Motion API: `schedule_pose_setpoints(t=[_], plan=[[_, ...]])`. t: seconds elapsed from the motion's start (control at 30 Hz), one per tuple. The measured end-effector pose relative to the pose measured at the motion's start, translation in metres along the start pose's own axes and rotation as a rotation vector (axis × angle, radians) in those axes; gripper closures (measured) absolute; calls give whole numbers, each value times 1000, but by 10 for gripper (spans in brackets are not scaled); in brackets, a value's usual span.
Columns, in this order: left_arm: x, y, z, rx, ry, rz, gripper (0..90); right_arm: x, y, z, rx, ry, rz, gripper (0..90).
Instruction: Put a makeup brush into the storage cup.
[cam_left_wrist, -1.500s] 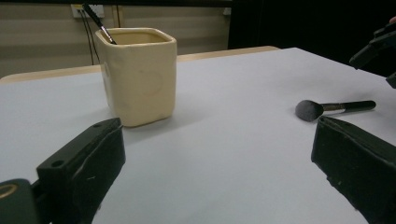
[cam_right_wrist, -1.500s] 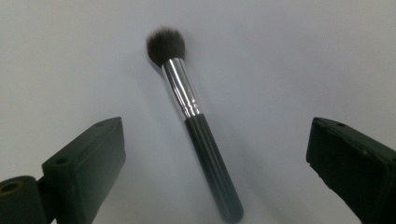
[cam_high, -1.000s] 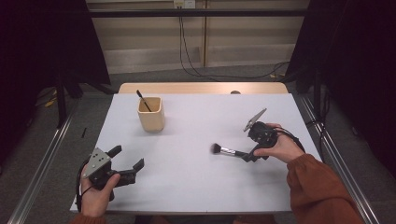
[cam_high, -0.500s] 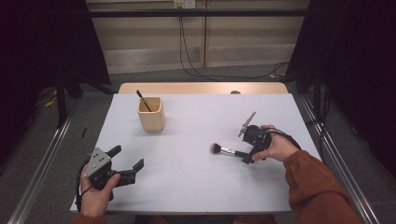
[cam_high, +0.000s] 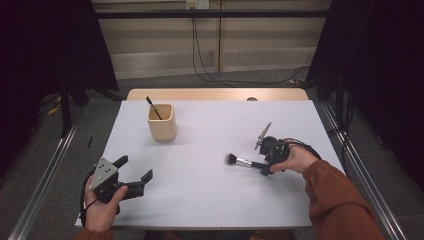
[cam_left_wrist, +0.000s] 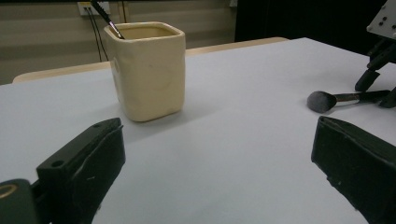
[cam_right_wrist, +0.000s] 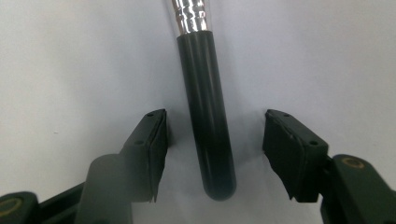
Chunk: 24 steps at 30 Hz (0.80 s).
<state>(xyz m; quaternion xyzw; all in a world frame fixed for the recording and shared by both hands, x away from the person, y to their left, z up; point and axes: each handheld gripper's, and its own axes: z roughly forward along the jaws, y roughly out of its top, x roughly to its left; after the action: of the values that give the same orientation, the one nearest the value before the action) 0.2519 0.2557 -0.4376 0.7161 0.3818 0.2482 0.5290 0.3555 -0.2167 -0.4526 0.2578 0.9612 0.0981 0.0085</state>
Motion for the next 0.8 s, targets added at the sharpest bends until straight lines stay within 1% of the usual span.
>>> schedule_pose_setpoints(t=[0.03, 0.1, 0.13, 0.23, 0.3, 0.33, 0.43, 0.5, 0.63, 0.73, 0.8], plan=[[0, 0, 0, 1, 0, 1, 29, -1, 1, 0, 3, 7, -1, 420], [0, 0, 0, -3, 1, 5, 29, -1, 4, 0, 24, 0, -2, 450], [0, 0, 0, -3, 1, 4, 29, 0, 6, 0, 45, 0, -13, 471], [0, 0, -1, -2, 1, 5, 29, 1, 11, 0, 82, 6, -37, 534], [0, 0, -1, -1, 3, 3, 29, 1, 12, 0, 86, 9, -45, 575], [0, 0, -1, -1, 3, 2, 29, 1, 12, -1, 86, 14, -35, 608], [0, 0, -1, -1, 0, 2, 29, -3, 10, -2, 76, 21, -27, 716], [0, -1, -1, 0, 0, 0, 29, -3, 10, -2, 77, 18, -27, 734], [1, -1, -1, 4, 0, 4, 29, 0, 11, -2, 82, 7, -51, 751], [1, -1, 0, 5, -3, 4, 29, 1, 10, -2, 80, -1, -52, 752], [1, -1, 0, 8, -2, 5, 29, 1, 9, -2, 65, 3, -42, 752]])
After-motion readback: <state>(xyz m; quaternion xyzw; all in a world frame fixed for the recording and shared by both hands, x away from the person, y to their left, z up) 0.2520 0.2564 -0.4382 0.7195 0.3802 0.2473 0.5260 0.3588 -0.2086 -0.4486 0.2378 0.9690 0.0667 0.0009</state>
